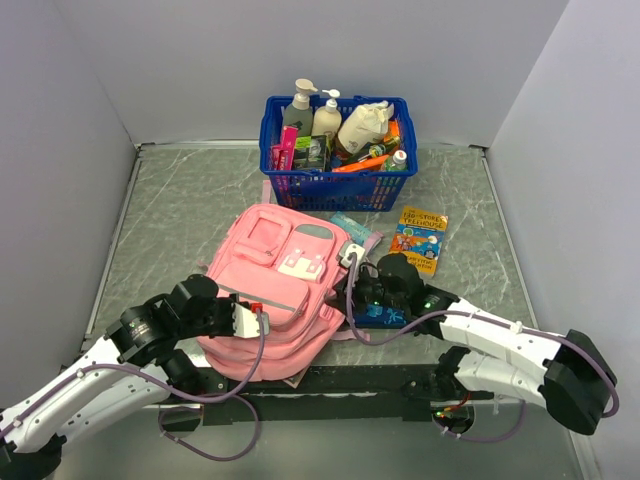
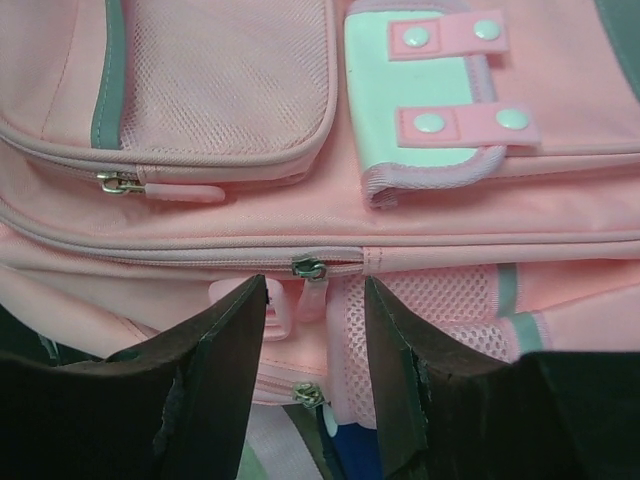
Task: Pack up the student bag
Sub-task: Unzip the student bag at the center of the board.
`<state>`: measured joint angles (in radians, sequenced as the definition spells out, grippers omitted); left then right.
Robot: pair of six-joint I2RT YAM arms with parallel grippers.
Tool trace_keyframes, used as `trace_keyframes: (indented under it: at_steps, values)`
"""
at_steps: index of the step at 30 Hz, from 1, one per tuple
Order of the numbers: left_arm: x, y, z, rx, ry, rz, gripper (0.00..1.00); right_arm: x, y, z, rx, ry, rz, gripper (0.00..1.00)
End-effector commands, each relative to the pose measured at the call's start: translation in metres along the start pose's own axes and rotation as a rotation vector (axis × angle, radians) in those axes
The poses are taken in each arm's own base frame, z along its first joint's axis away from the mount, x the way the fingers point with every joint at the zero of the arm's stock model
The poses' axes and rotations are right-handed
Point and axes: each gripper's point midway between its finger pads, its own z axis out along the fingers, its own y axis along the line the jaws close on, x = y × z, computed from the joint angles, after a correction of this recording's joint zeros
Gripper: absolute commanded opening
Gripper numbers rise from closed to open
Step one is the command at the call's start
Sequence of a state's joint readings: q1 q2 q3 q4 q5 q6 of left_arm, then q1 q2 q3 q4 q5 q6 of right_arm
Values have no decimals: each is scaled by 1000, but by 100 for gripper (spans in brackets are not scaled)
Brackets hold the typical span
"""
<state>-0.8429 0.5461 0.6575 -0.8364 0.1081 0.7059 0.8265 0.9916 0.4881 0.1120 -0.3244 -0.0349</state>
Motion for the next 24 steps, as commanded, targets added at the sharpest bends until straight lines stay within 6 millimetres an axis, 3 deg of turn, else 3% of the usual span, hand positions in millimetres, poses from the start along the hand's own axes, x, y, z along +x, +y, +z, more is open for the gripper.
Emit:
trace_keyframes:
  at_steps: [1, 9, 14, 22, 24]
  values:
    - [-17, 19, -5, -78, -67, 21, 1, -18, 7, 5, -53, -47, 20, 51]
    - [-22, 18, -6, -73, -92, 15, 1, -1, -14, 20, 36, 22, 46, 40]
    - [-22, 17, -7, -66, -93, 12, 1, -5, -19, 24, 72, -1, 81, 34]
    - [-25, 17, -6, -66, -110, 6, 1, -1, -3, 34, 27, 11, 84, 33]
    - [-25, 18, -6, -68, -112, 2, 1, 0, -2, 36, 29, 10, 87, 24]
